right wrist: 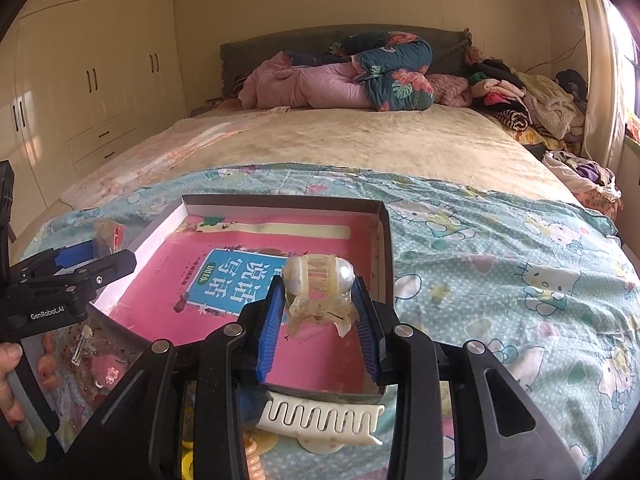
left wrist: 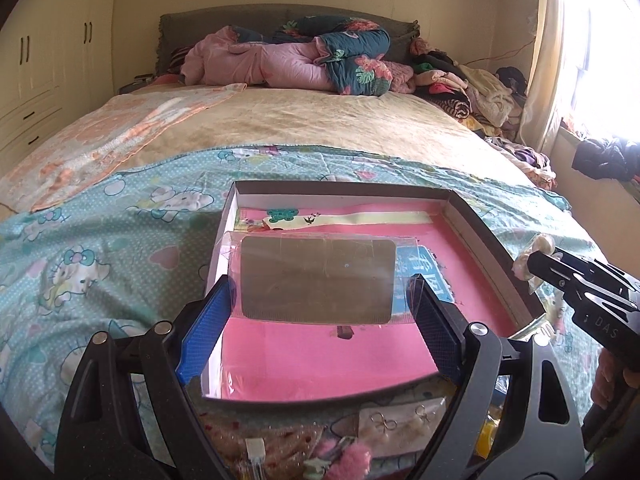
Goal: Organize jewelry
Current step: 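Carry both items into the pink tray and open both tools to release, then withdraw both open tools from the tray toward the remaining accessories, then grasp the pink polka-dot bow clip with the left tool while the right tool grasps the bagged yellow bangles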
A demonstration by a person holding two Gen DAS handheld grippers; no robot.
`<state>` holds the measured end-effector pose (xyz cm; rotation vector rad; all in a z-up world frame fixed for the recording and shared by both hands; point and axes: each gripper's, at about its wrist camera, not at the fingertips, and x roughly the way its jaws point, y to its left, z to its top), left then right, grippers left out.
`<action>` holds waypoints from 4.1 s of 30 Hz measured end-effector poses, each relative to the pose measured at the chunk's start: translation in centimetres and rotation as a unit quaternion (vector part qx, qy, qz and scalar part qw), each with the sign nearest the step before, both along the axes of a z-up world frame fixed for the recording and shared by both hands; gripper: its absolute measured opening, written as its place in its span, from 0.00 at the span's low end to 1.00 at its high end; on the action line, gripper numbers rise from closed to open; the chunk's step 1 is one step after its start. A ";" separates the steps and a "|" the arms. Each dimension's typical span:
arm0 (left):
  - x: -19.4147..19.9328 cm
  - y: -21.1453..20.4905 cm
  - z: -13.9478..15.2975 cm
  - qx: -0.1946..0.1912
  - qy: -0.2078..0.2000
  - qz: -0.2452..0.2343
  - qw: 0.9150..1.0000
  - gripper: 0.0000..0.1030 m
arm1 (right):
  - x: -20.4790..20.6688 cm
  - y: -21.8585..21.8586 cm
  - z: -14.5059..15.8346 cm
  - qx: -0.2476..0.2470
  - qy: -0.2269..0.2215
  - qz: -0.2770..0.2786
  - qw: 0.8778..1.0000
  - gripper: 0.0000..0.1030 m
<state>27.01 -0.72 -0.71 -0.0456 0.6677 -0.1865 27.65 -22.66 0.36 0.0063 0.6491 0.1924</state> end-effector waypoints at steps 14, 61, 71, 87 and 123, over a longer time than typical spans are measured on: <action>1.9 -0.2 -2.4 -0.004 0.015 -0.005 1.000 0.76 | 3.2 0.8 -2.8 -0.019 0.043 -0.007 0.999 0.32; -7.0 -0.5 1.7 -0.025 -0.084 -0.012 0.996 0.89 | -8.0 -2.4 -0.2 -0.004 -0.038 -0.056 0.998 0.87; -9.5 0.0 2.1 -0.025 -0.093 -0.015 0.995 0.89 | -11.1 -1.9 0.0 -0.027 -0.044 -0.045 0.998 0.87; -11.7 1.2 0.5 -0.011 -0.075 -0.004 0.997 0.89 | -13.5 1.2 -1.6 -0.034 -0.027 0.004 0.999 0.87; -10.0 5.1 -5.3 -0.018 0.061 0.051 0.997 0.89 | -12.2 5.3 -6.2 -0.052 0.036 0.100 0.993 0.58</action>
